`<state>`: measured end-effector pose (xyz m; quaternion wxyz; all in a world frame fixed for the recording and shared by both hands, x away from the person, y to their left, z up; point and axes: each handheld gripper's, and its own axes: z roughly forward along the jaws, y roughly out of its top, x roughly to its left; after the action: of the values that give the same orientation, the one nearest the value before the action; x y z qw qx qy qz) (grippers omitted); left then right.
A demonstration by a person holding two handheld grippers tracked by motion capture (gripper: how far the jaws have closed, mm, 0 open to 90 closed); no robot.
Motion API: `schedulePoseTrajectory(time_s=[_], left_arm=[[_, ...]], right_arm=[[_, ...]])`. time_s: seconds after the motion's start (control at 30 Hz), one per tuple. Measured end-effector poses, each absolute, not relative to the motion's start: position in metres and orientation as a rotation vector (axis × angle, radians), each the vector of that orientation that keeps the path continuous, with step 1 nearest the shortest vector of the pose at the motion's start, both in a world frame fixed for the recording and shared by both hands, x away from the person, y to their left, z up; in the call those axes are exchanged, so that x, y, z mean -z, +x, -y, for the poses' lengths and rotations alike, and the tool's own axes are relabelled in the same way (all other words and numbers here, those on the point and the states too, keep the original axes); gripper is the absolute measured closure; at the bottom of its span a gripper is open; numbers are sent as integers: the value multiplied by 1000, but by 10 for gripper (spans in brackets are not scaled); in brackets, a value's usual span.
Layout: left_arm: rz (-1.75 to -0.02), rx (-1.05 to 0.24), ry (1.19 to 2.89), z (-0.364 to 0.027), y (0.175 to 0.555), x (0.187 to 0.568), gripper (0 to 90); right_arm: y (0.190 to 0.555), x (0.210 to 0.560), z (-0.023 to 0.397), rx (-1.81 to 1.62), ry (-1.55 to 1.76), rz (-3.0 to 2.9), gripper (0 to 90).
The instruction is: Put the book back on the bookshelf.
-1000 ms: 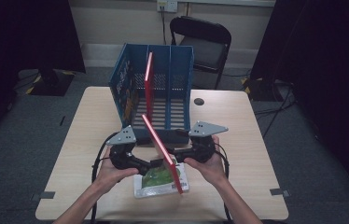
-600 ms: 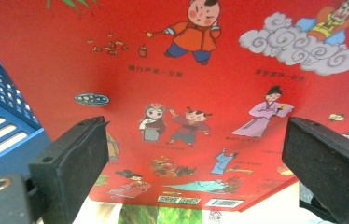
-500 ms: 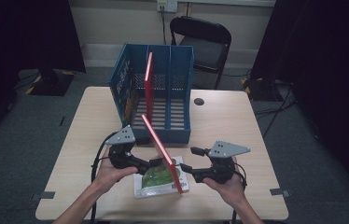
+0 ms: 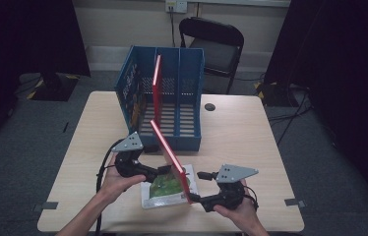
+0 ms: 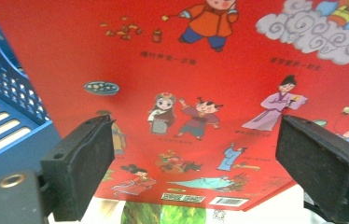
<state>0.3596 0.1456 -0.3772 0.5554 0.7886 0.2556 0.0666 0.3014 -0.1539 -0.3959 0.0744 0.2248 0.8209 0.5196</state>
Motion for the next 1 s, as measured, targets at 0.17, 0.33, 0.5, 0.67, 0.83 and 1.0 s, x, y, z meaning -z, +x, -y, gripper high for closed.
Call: schedulePoseTrajectory(time_s=[0.17, 0.33, 0.5, 0.67, 0.83, 1.0], left_arm=[[-609, -163, 1859, -145, 360, 377, 149], [-642, -198, 1865, -145, 360, 377, 153], [-665, -255, 1864, -144, 359, 377, 163], [-670, -236, 1862, -145, 361, 377, 153], [-694, -216, 1850, -152, 366, 375, 153], [-733, -241, 1832, -162, 369, 376, 155]], right_arm=[[306, 400, 138, -1543, 660, -2477, 273], [314, 405, 126, -1535, 684, -2466, 287], [319, 407, 111, -1530, 675, -2456, 335], [320, 409, 102, -1504, 704, -2434, 355], [317, 408, 104, -1456, 692, -2413, 458], [319, 406, 113, -1441, 690, -2386, 577]])
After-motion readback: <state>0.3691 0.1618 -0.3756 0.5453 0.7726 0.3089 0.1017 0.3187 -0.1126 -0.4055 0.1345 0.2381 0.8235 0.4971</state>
